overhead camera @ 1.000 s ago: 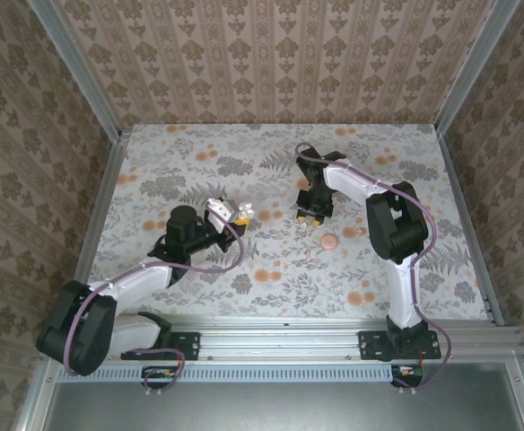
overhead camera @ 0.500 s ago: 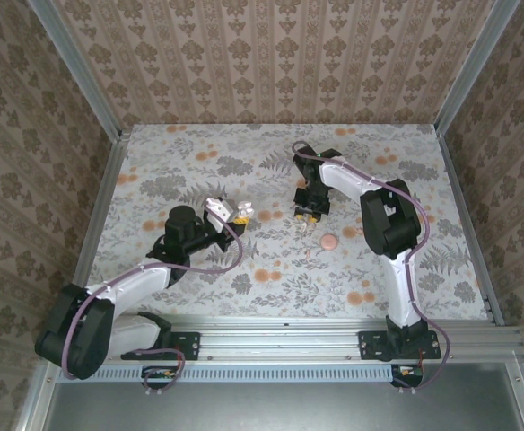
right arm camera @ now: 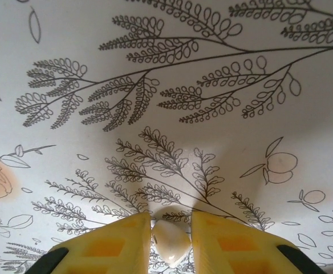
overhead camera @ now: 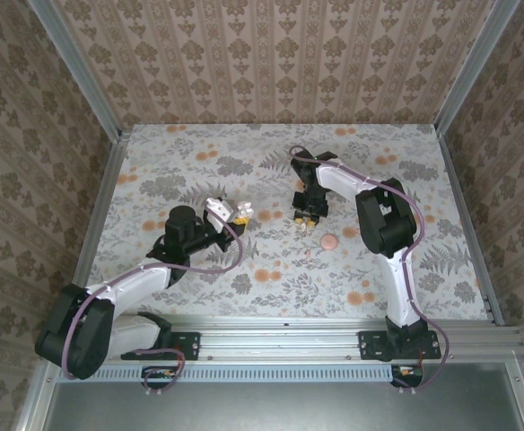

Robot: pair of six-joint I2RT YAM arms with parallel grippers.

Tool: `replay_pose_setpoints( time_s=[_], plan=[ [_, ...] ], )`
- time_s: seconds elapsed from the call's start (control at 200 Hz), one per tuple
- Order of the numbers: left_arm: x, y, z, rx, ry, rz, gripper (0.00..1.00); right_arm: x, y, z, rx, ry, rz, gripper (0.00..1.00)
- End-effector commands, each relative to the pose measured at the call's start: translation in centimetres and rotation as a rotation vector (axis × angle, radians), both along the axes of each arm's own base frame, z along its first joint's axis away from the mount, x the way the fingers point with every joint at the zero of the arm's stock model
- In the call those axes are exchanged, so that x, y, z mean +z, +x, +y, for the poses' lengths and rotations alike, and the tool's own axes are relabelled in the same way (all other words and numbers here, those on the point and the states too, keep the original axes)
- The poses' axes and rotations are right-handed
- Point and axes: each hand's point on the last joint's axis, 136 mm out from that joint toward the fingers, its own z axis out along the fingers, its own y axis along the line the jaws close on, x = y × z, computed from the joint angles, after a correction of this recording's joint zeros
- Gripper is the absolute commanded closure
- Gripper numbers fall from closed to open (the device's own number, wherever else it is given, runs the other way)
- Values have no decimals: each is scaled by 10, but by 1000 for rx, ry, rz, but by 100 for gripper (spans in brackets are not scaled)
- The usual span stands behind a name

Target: Insert the wireless bluetooth earbuds into the charging case

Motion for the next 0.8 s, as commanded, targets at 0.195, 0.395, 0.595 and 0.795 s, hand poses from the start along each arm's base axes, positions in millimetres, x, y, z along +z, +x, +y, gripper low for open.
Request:
replay_pose_setpoints(
  time_s=[0.195, 0.395, 0.595, 0.795],
  plan=[
    [7, -3, -1, -16, -2, -29, 90, -13, -16, -7, 34, -62, 66, 73],
    [6, -3, -2, -18, -3, -28, 90, -16, -20, -7, 41, -68, 70, 77],
    [4, -3, -2, -16, 0, -21, 90, -11, -21, -7, 33, -60, 39, 79],
    [4, -3, -3, -18, 0, -21, 90, -3, -23, -6, 24, -49, 23, 72]
  ],
)
